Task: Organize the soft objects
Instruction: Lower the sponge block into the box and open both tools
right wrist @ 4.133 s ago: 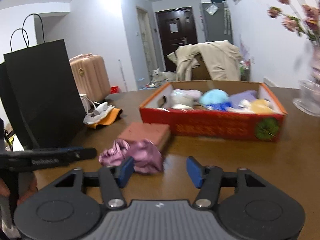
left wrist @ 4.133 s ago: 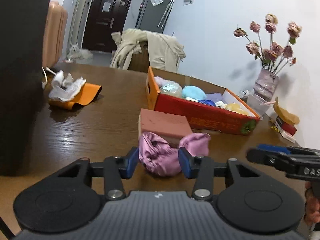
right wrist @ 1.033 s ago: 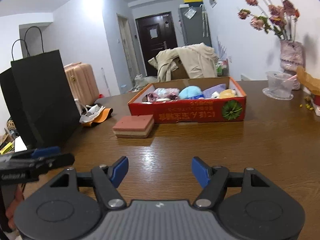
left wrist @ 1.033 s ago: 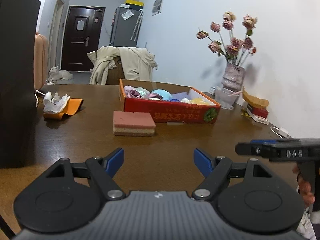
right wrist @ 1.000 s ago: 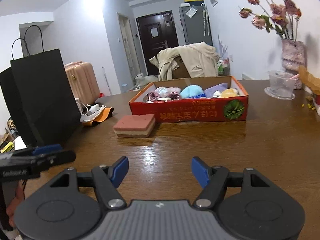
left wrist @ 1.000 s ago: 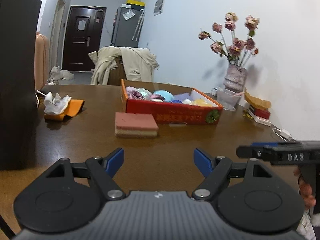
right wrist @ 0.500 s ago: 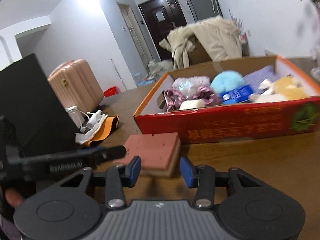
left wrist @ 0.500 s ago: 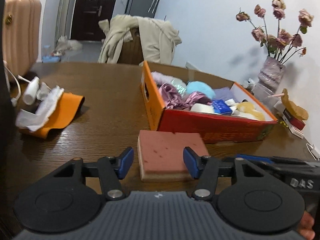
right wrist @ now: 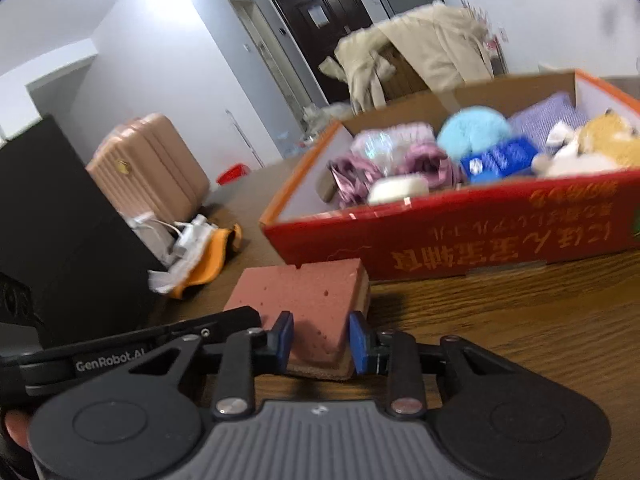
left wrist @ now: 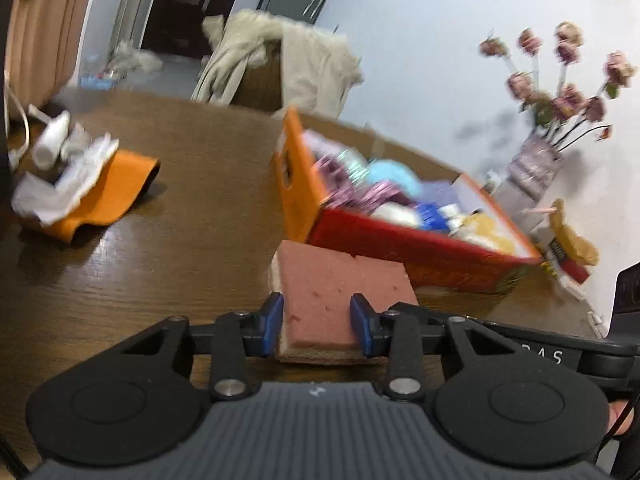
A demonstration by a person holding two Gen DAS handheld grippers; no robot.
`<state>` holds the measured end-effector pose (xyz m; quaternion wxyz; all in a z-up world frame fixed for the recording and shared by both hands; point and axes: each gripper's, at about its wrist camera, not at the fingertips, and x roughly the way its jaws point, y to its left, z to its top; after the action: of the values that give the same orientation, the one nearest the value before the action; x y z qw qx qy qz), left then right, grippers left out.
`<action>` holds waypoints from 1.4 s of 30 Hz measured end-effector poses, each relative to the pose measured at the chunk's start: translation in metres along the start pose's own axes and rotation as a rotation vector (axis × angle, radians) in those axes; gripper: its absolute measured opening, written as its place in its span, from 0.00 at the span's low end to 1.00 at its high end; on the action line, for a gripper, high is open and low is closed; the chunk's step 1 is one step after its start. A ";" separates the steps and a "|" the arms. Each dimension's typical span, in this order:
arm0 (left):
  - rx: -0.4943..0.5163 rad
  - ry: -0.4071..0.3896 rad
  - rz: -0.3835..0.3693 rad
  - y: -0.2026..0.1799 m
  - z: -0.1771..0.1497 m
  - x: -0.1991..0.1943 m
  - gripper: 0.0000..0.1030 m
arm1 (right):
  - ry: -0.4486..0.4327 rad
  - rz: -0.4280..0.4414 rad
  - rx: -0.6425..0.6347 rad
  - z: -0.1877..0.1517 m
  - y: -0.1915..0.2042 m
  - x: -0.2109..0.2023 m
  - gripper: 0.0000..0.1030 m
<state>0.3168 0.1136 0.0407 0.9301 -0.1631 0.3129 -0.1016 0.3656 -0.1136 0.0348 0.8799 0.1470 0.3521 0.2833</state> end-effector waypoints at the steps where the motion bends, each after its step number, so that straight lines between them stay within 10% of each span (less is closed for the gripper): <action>1: -0.001 -0.017 -0.012 -0.006 0.001 -0.008 0.36 | -0.022 0.008 -0.014 0.000 0.002 -0.013 0.28; 12: 0.035 -0.110 -0.165 -0.095 0.075 0.017 0.35 | -0.229 -0.067 -0.148 0.083 -0.029 -0.101 0.25; 27: -0.028 0.124 -0.082 -0.103 0.132 0.188 0.38 | -0.070 -0.178 0.000 0.174 -0.139 0.006 0.31; 42: 0.109 0.084 0.000 -0.115 0.127 0.156 0.59 | -0.125 -0.262 -0.058 0.169 -0.142 -0.035 0.42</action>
<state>0.5072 -0.0077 0.0926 0.9237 -0.1079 0.3455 -0.1253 0.5203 -0.2579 0.1080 0.9334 0.0914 0.3045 0.1662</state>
